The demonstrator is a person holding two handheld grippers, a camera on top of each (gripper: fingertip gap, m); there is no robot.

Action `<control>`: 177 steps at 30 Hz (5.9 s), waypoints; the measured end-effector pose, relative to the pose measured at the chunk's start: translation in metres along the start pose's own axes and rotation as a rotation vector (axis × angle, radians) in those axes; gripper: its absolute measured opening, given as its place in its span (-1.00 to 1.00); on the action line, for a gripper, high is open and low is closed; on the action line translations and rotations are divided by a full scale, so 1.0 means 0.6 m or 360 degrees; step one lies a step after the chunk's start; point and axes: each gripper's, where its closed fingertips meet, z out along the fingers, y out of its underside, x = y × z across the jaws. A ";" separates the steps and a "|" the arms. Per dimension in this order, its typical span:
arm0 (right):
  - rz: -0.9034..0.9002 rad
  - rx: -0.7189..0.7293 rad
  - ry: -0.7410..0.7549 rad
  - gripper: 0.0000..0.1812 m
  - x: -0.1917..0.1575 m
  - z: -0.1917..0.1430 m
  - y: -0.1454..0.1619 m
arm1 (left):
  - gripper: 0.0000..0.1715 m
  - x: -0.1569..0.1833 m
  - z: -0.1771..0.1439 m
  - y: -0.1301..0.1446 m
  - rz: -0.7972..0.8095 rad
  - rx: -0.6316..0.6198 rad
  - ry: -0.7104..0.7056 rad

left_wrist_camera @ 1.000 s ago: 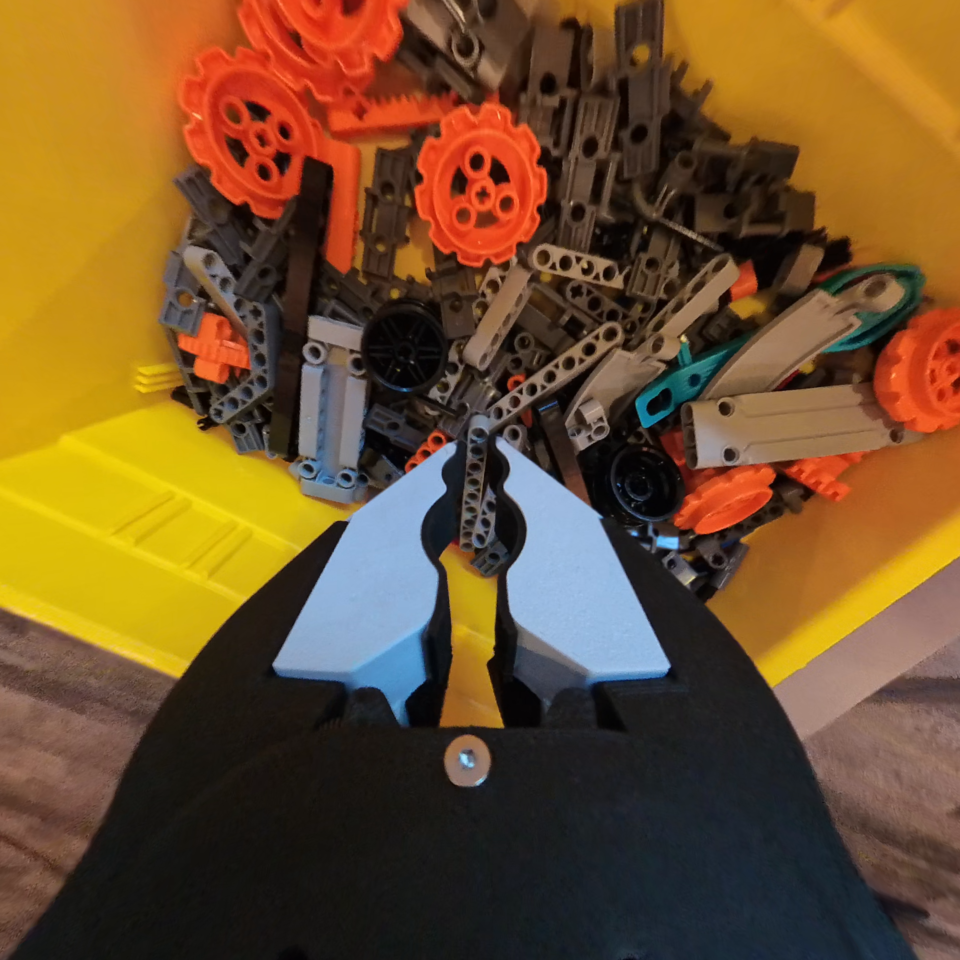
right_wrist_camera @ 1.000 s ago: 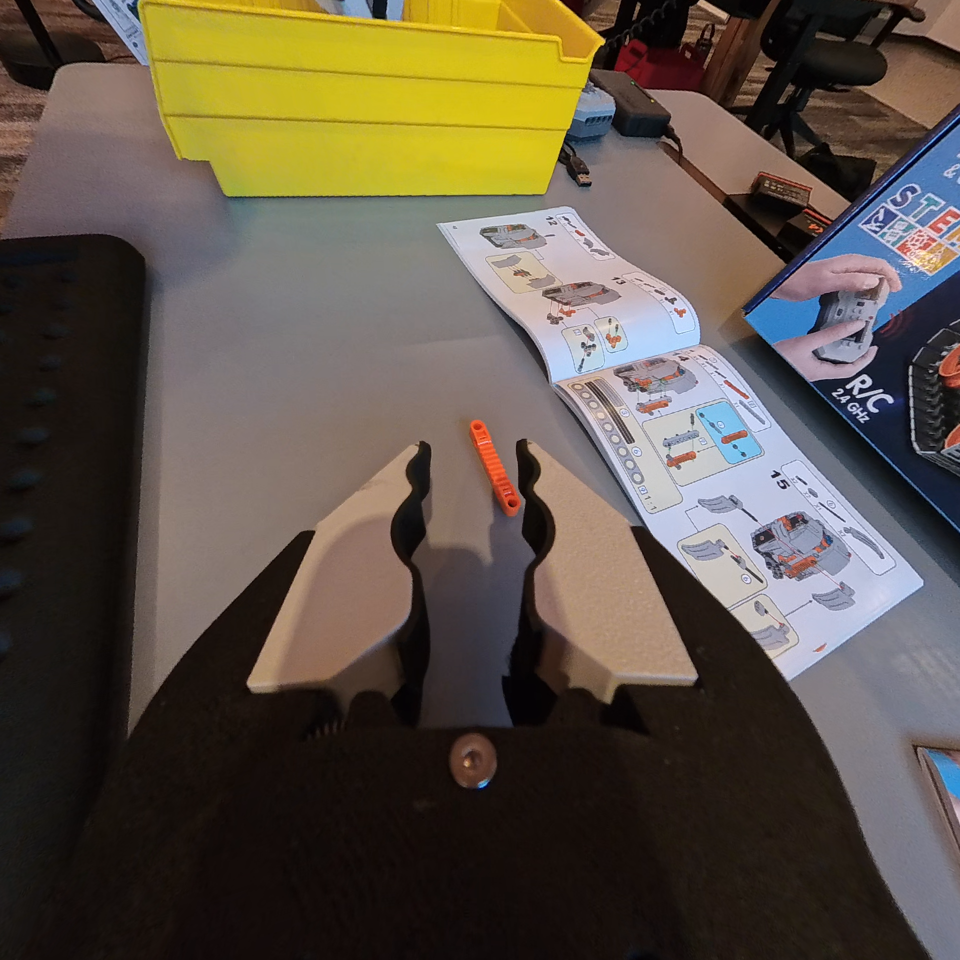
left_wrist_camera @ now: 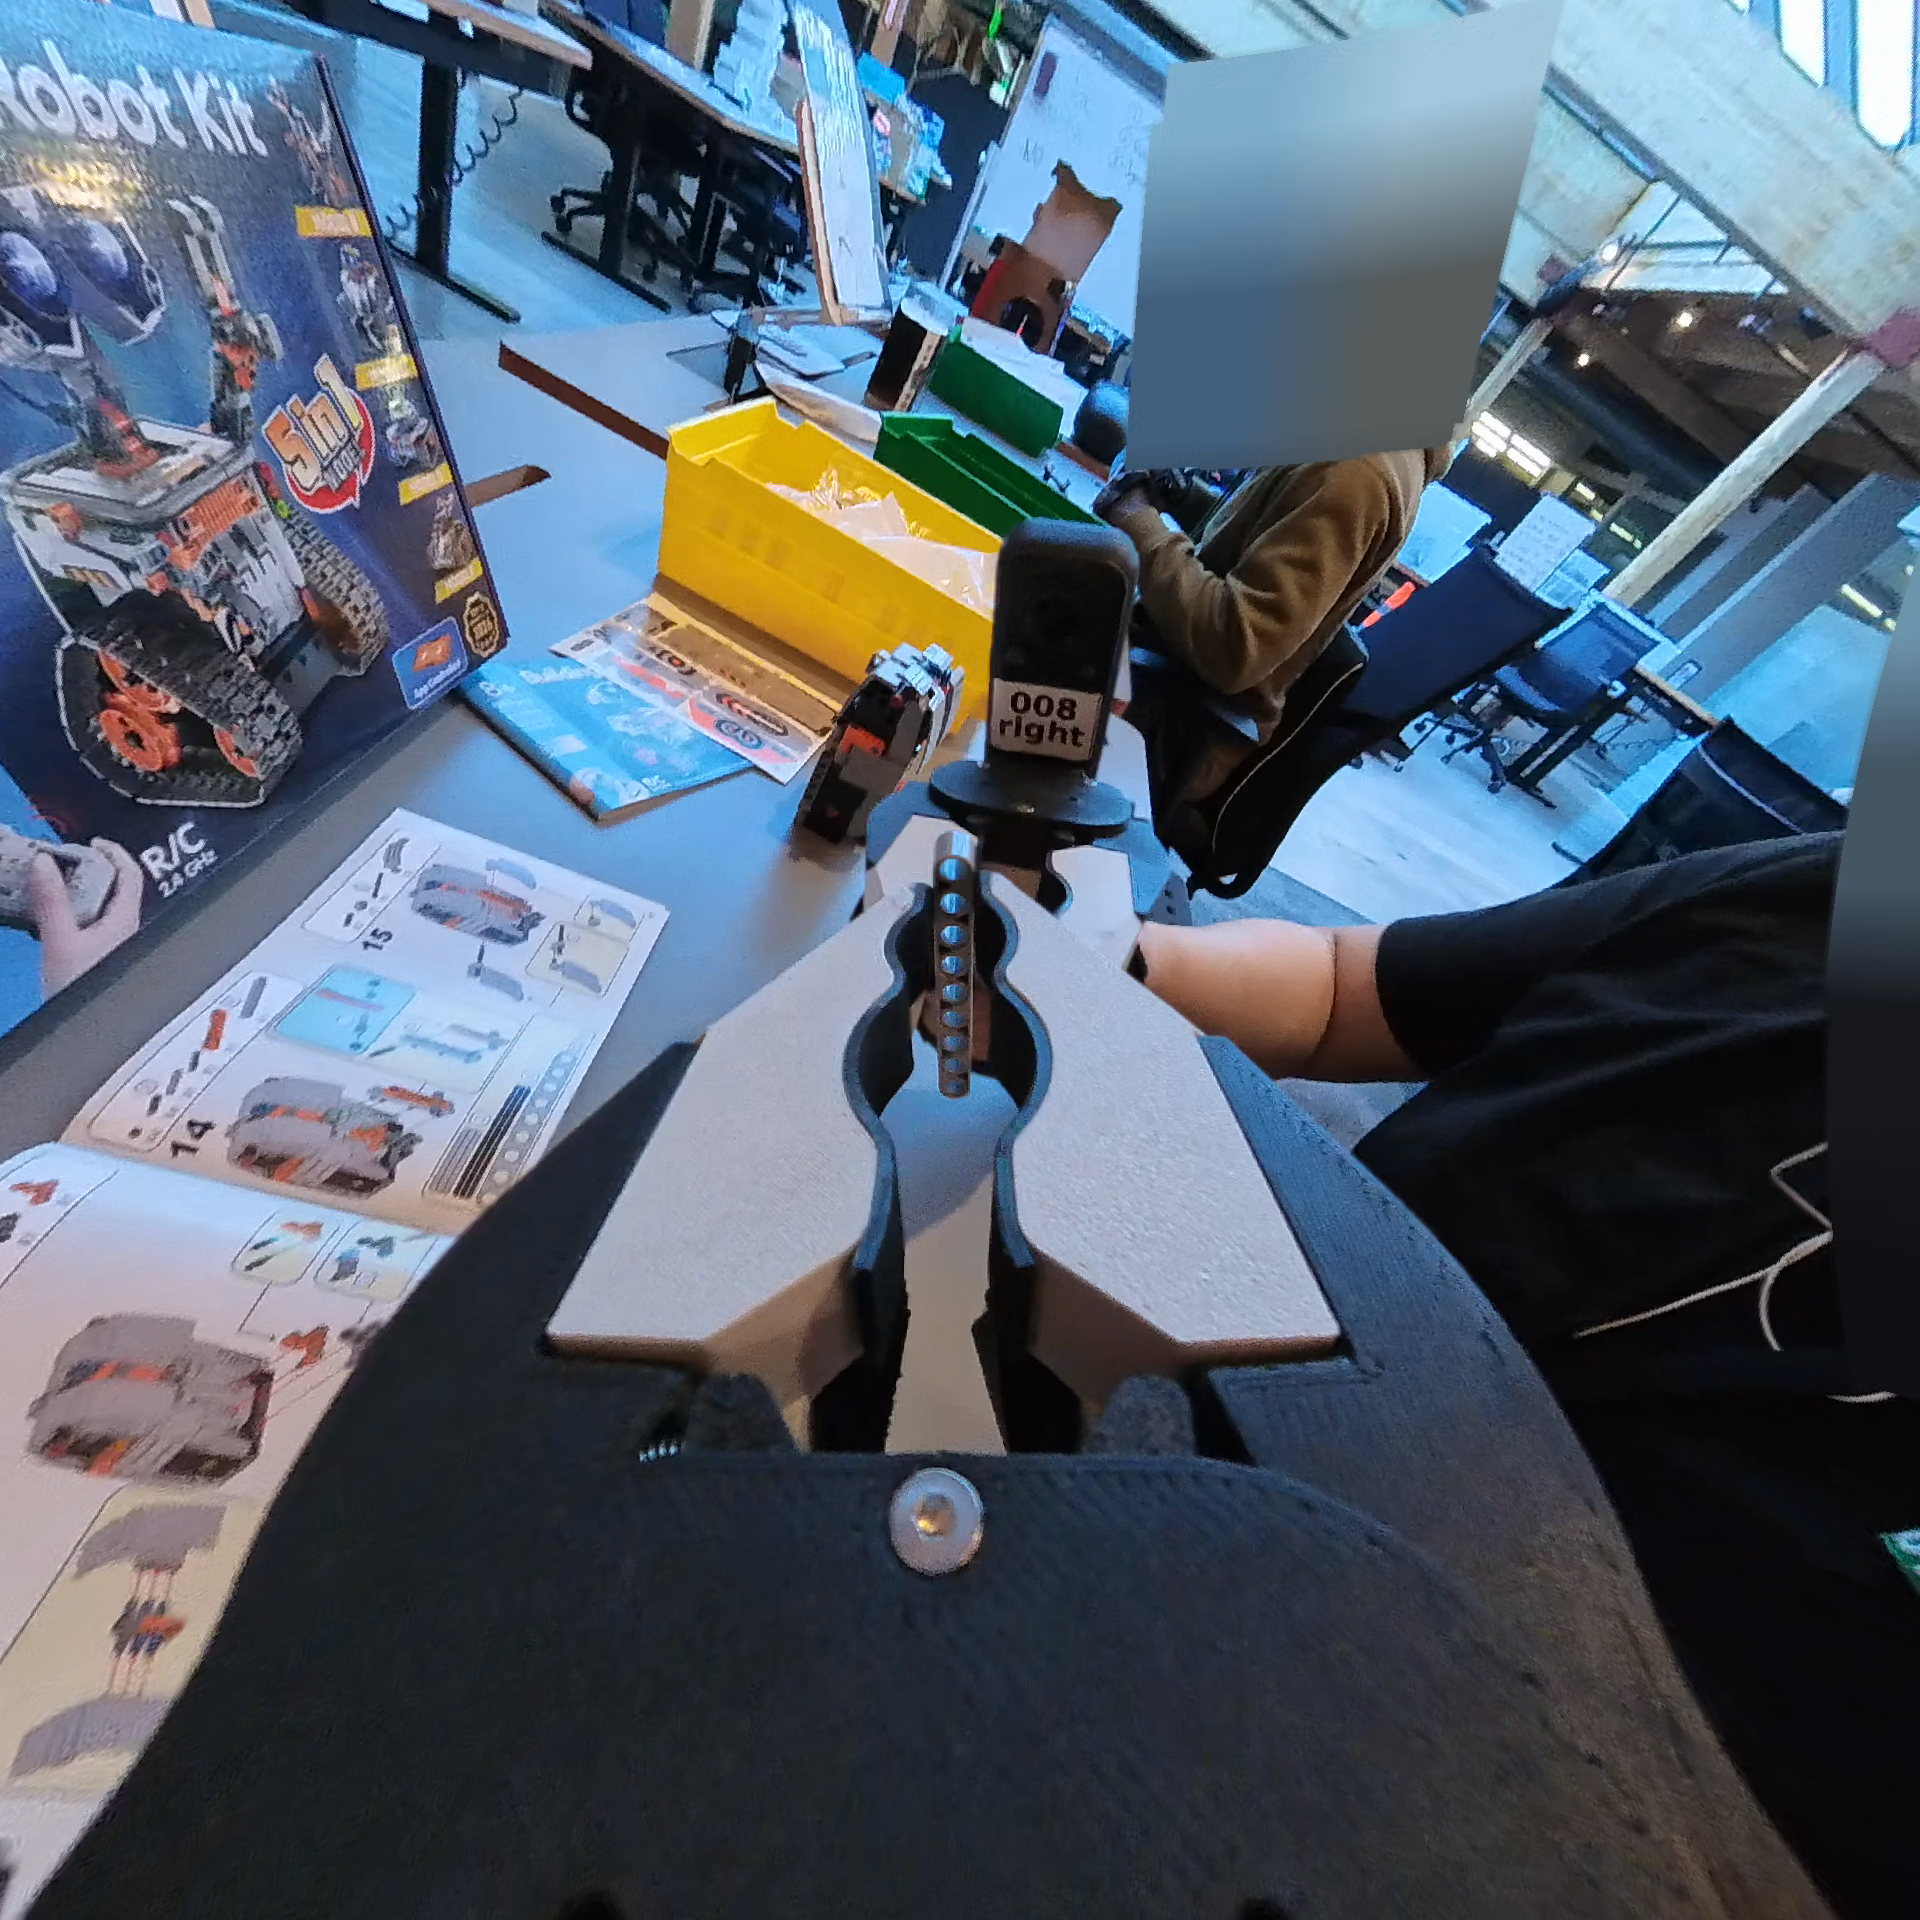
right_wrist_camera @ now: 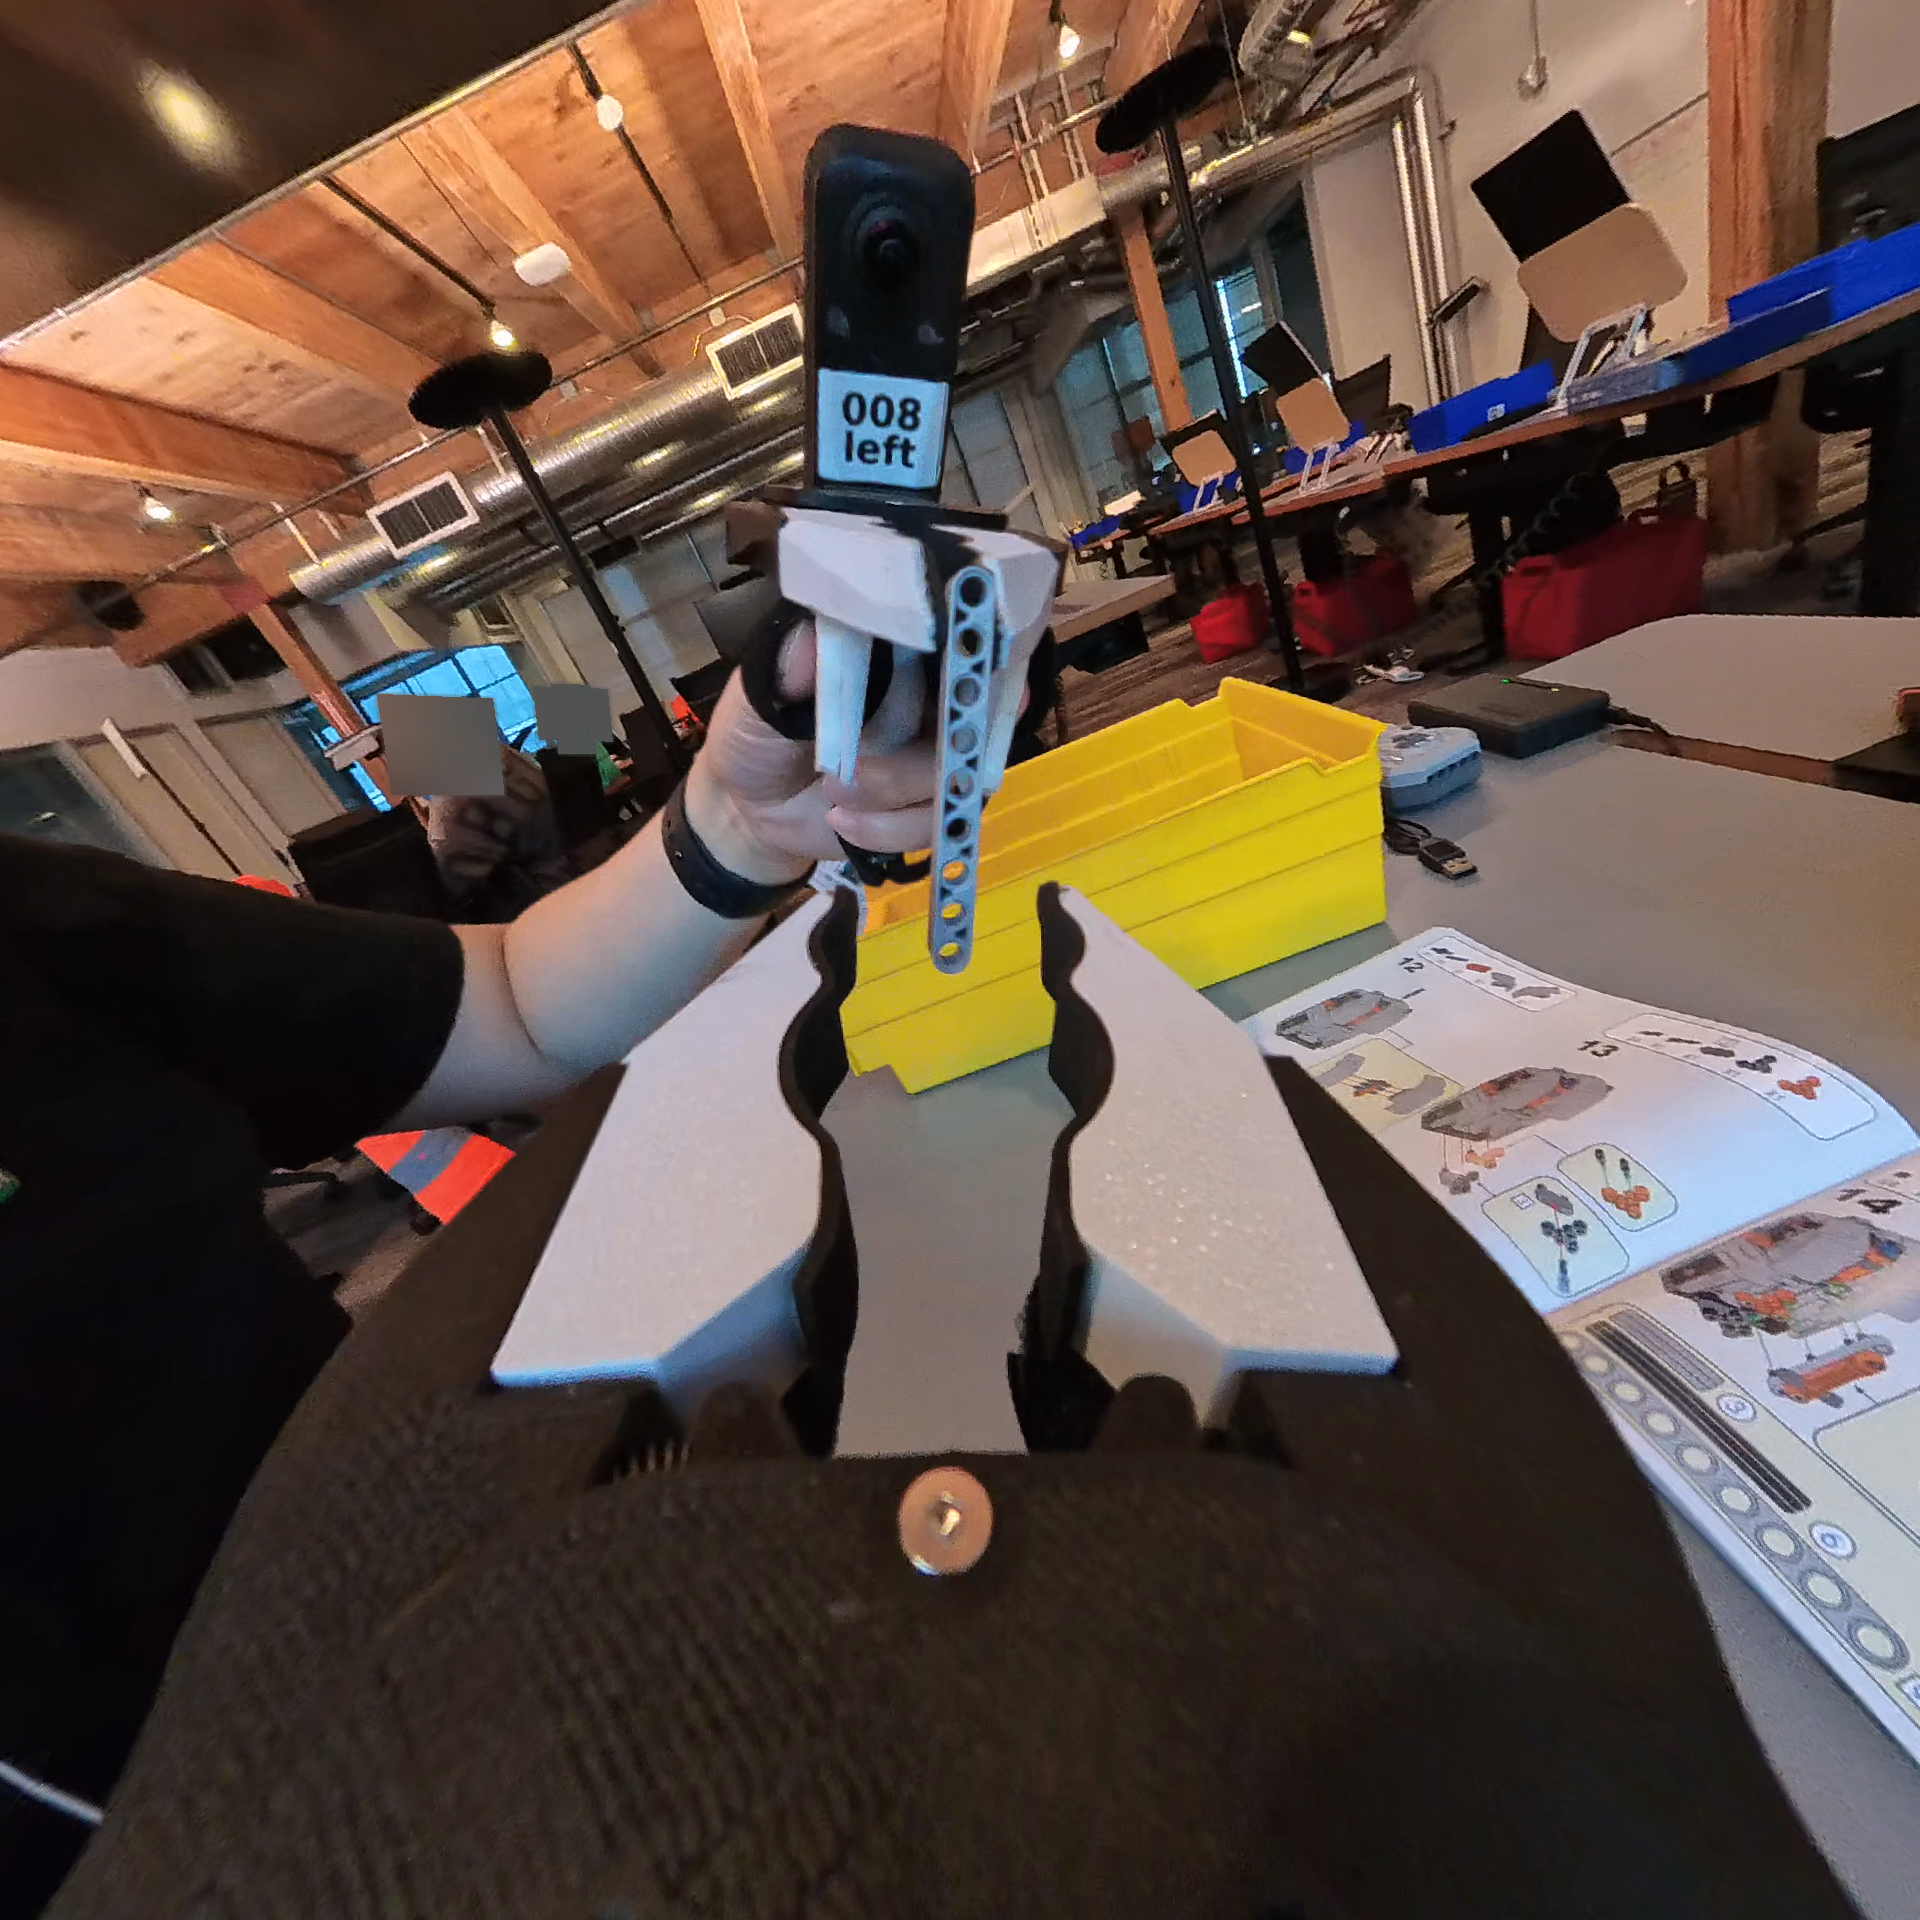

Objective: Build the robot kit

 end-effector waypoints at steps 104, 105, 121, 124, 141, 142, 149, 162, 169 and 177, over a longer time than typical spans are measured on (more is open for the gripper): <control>-0.1236 -0.0862 0.0554 -0.93 0.131 -0.145 0.118 | -0.94 -0.131 0.097 0.194 0.0983 -0.0283 -0.0422; -0.1234 -0.0860 0.0543 -0.93 0.130 -0.145 0.119 | -0.94 -0.131 0.098 0.195 0.0980 -0.0285 -0.0420; -0.1178 -0.0759 0.0415 -0.93 0.129 -0.143 0.124 | -0.94 -0.135 0.097 0.201 0.0959 -0.0293 -0.0394; -0.1158 -0.0732 0.0371 -0.94 0.128 -0.138 0.120 | -0.94 -0.136 0.093 0.199 0.0984 -0.0303 -0.0406; -0.1284 -0.0715 0.0350 -0.94 0.124 -0.138 0.121 | -0.94 -0.132 0.092 0.197 0.1020 -0.0326 -0.0421; -0.1306 -0.0722 0.0355 -0.94 0.124 -0.139 0.122 | -0.94 -0.134 0.093 0.201 0.1032 -0.0348 -0.0428; -0.1311 -0.0715 0.0294 -0.94 0.125 -0.142 0.132 | -0.94 -0.139 0.096 0.211 0.1061 -0.0400 -0.0434; -0.1032 -0.0876 0.0347 -0.94 0.172 -0.144 0.160 | -0.91 -0.176 0.079 0.196 0.0702 -0.0287 -0.0499; -0.0831 -0.1143 0.0169 -0.93 0.197 -0.132 0.191 | -0.96 -0.201 0.059 0.174 0.0576 -0.0210 -0.0642; -0.0624 -0.1268 0.0086 -0.94 0.210 -0.126 0.212 | -1.00 -0.212 0.045 0.170 0.0441 -0.0158 -0.0626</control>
